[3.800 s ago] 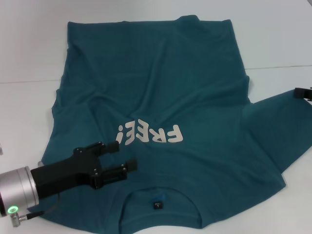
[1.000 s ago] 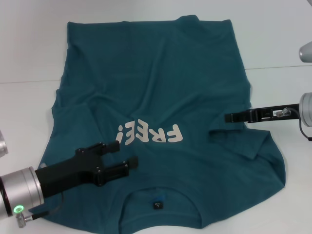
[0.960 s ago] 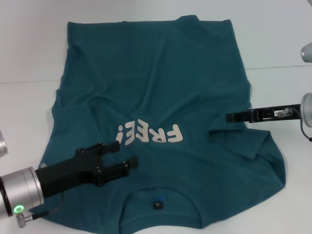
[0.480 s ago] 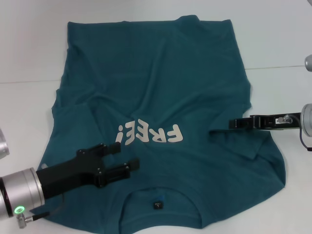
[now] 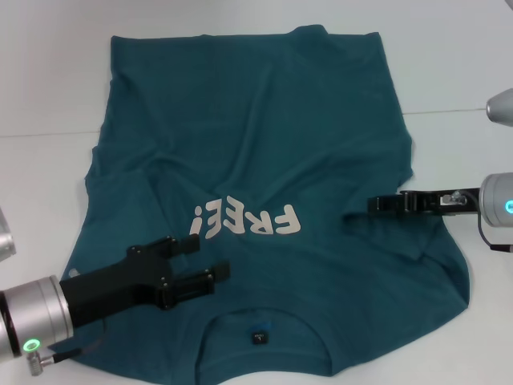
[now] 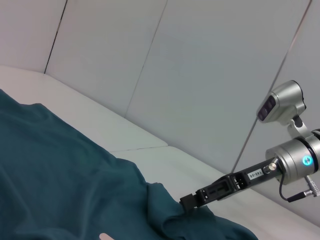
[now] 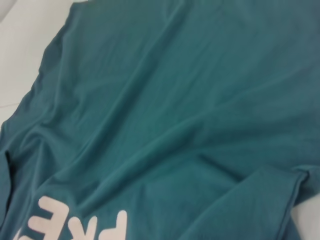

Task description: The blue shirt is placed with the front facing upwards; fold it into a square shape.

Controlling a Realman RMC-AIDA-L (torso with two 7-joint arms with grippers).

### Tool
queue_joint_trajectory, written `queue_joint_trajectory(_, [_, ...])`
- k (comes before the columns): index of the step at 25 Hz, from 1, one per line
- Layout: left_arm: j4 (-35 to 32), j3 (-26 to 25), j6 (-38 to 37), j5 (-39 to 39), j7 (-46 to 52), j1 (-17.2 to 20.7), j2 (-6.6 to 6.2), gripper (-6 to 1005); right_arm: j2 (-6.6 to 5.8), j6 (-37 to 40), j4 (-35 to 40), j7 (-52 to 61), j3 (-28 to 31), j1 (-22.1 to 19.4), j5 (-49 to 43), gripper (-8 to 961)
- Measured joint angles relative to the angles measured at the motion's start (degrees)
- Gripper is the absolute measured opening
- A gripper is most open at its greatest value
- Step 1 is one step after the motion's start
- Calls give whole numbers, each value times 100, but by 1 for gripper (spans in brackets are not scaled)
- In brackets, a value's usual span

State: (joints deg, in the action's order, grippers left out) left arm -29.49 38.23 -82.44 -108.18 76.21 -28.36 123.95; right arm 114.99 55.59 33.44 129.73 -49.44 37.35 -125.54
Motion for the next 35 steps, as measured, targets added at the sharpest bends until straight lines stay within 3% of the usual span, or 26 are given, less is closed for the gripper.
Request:
queue_joint_trajectory(18, [-30,-46,35,10,-34,43,-2,825,215,-206,20,-51,-37,532,2,641])
queue_joint_trajectory(35, [-21,-9,11,20,-46,5,-2,824,-8,97,66,261,90,-55,26,643])
